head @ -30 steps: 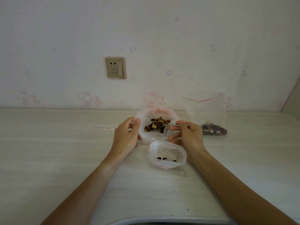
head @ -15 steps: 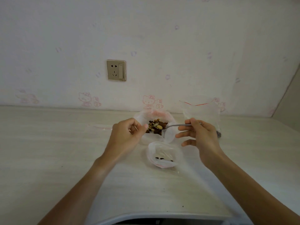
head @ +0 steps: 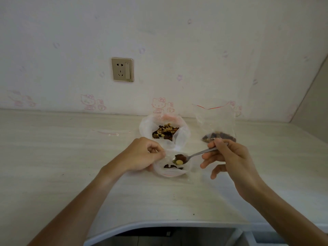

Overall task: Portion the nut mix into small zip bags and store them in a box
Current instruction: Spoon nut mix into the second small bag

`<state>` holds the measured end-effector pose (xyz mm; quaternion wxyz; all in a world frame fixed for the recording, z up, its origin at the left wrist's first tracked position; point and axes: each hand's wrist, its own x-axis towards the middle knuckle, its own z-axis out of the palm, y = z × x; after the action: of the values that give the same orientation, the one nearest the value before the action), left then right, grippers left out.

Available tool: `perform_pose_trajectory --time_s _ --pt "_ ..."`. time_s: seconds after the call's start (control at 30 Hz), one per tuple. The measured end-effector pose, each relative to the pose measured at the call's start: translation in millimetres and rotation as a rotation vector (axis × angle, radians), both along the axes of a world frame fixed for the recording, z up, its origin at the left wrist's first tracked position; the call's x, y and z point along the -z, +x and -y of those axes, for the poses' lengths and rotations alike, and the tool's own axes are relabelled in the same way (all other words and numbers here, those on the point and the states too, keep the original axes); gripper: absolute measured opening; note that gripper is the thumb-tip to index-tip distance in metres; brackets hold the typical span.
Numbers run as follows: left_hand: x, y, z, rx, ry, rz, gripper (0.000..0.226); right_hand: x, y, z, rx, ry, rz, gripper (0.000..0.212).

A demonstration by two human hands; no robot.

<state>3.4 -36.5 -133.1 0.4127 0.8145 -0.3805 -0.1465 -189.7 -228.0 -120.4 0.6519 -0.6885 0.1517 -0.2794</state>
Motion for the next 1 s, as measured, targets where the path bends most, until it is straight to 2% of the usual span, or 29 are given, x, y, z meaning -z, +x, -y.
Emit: perform_pose_trajectory --time_s 0.07,0.23,0.3,0.37,0.47,0.57,0.63,0.73,0.83,0.9,1.0 --pt "0 1 0 0.002 -0.008 -0.057 0.013 3 -2 0 -0.036 -0.171 0.024 0.034" --pt "1 5 1 0.012 -0.072 -0.199 0.015 3 -9 2 -0.09 -0.969 0.082 0.038" --pt "4 3 4 0.012 -0.087 -0.198 0.016 1 -10 1 -0.063 -1.059 0.111 0.037" --pt "6 1 7 0.011 -0.088 -0.167 0.018 -1 -7 -3 -0.043 -0.902 0.116 0.036" --pt "3 2 7 -0.021 -0.099 -0.138 0.028 -7 1 -8 0.026 -0.511 0.113 0.035" --pt "-1 7 6 -0.133 -0.226 -0.171 0.039 -15 11 -7 0.089 -0.175 0.111 0.032" --pt "-2 11 6 -0.228 -0.327 -0.095 0.045 -19 21 -4 0.118 -0.044 0.082 0.031" --pt "2 19 4 -0.405 -0.46 0.117 0.049 -21 41 -2 0.141 0.041 0.042 0.034" --pt "8 27 5 -0.588 -0.486 0.221 0.038 -18 63 -1 0.126 0.078 0.011 0.037" --pt "11 32 9 -0.66 -0.516 0.153 0.038 -15 79 0 0.099 0.078 0.001 0.037" --pt "14 43 17 -0.654 -0.469 0.022 0.06 -7 101 1 0.085 0.047 -0.029 0.037"
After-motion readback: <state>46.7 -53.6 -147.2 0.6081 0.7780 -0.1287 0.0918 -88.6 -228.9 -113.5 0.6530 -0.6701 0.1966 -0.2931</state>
